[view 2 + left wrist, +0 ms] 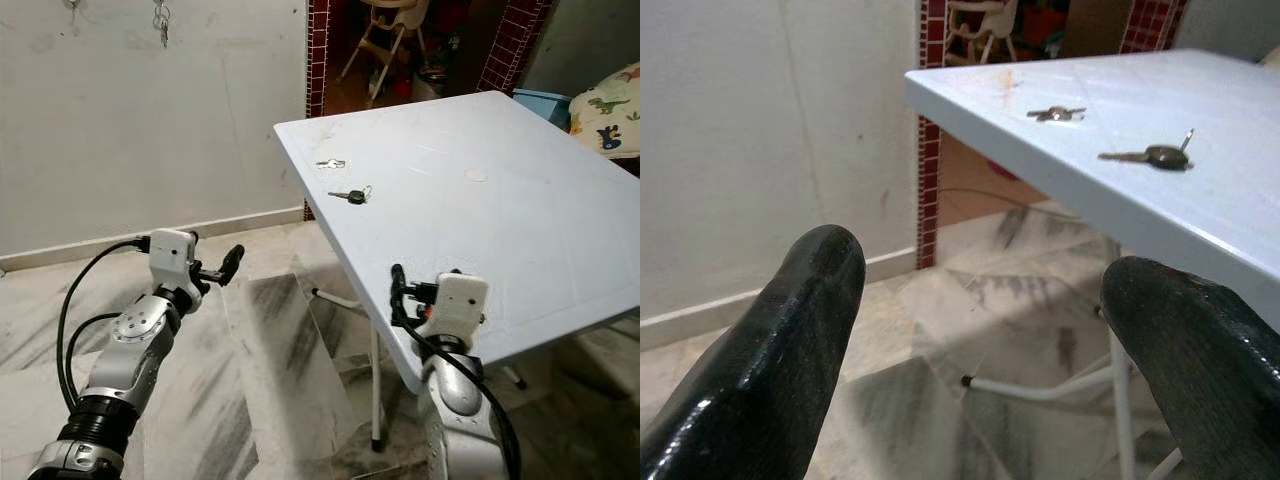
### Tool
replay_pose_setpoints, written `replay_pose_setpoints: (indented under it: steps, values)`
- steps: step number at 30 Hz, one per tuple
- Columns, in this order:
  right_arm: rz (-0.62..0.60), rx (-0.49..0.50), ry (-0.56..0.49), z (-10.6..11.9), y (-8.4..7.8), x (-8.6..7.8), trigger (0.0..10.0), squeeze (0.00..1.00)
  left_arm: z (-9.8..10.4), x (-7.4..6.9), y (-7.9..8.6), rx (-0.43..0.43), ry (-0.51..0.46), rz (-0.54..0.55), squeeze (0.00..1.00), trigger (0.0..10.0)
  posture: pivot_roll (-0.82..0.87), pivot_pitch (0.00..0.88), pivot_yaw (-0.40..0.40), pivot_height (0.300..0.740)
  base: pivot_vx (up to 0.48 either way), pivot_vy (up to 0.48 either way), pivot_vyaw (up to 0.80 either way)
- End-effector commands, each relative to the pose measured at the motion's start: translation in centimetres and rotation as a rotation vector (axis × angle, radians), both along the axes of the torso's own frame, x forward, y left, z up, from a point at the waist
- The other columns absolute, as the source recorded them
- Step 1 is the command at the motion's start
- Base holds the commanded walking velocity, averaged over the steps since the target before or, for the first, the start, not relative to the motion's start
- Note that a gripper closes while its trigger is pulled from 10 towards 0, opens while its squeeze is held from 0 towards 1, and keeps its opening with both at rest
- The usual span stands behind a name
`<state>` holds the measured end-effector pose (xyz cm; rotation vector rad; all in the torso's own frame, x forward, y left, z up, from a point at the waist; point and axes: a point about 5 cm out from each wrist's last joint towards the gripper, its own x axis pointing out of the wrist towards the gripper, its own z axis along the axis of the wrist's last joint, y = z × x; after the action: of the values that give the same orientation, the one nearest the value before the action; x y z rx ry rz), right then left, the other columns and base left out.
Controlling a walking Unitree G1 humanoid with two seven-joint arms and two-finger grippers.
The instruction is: Hang keys on a hook
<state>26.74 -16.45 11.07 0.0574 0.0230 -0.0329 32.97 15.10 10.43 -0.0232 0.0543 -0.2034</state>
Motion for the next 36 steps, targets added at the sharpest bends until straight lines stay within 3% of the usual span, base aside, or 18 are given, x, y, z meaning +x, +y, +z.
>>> replay_pose_setpoints:
  steps: [1,6,8,10,13,17,18,22,29,36]
  values:
    - [0.067,-0.038,0.017,-0.3,0.2,0.3,10.0,0.00,0.0,-0.6,0.2,-0.032,-0.010,0.048,0.00,10.0,0.15,0.000,-0.155,0.740,0.000,0.000,-0.80]
    - [0.122,-0.092,0.044,-0.4,-0.9,0.4,10.0,0.00,-1.4,-1.6,-1.0,-0.081,0.038,0.066,0.00,10.0,0.15,0.000,-0.176,0.740,0.000,0.000,-0.80]
    - [0.131,-0.110,0.038,-0.2,-1.2,0.6,10.0,0.00,-1.4,-1.5,-1.6,-0.081,0.036,0.049,0.00,10.0,0.15,0.000,-0.174,0.740,0.000,0.000,-0.80]
    - [0.111,-0.120,0.031,0.3,-2.3,1.4,10.0,0.00,-0.3,-0.6,-3.4,-0.098,0.017,0.003,0.00,10.0,0.16,0.000,-0.181,0.740,0.000,0.000,-0.80]
    - [0.078,-0.120,0.029,-0.1,-3.0,1.5,10.0,0.00,0.2,-0.3,-4.1,-0.105,0.005,-0.021,0.00,10.0,0.15,0.000,-0.159,0.740,0.000,0.000,-0.80]
    - [0.040,-0.084,0.018,-0.1,-3.1,1.4,10.0,0.00,0.4,-0.2,-4.1,-0.102,0.010,-0.021,0.00,10.0,0.14,0.000,-0.128,0.740,0.000,0.000,-0.80]
    - [0.035,-0.075,0.004,-0.1,-2.7,1.1,10.0,0.00,0.2,-0.4,-4.1,-0.087,0.020,-0.039,0.00,10.0,0.13,0.000,-0.082,0.740,0.000,0.000,-0.46]
    - [-0.002,-0.031,-0.002,-0.7,-1.9,0.7,10.0,0.00,0.1,-0.4,-4.1,-0.056,0.044,-0.100,0.00,10.0,0.14,0.000,-0.039,0.740,0.000,0.000,-0.23]
    - [-0.033,-0.016,-0.016,-0.8,-1.5,0.5,10.0,0.00,0.4,-0.3,-4.1,-0.034,0.048,-0.160,0.00,10.0,0.13,0.000,-0.049,0.740,0.000,0.000,0.00]
    - [-0.058,-0.009,0.012,-1.5,-1.5,0.2,10.0,0.00,-1.0,-1.3,-3.9,-0.074,0.109,-0.084,0.00,10.0,0.10,0.000,-0.061,0.740,0.000,0.000,0.00]
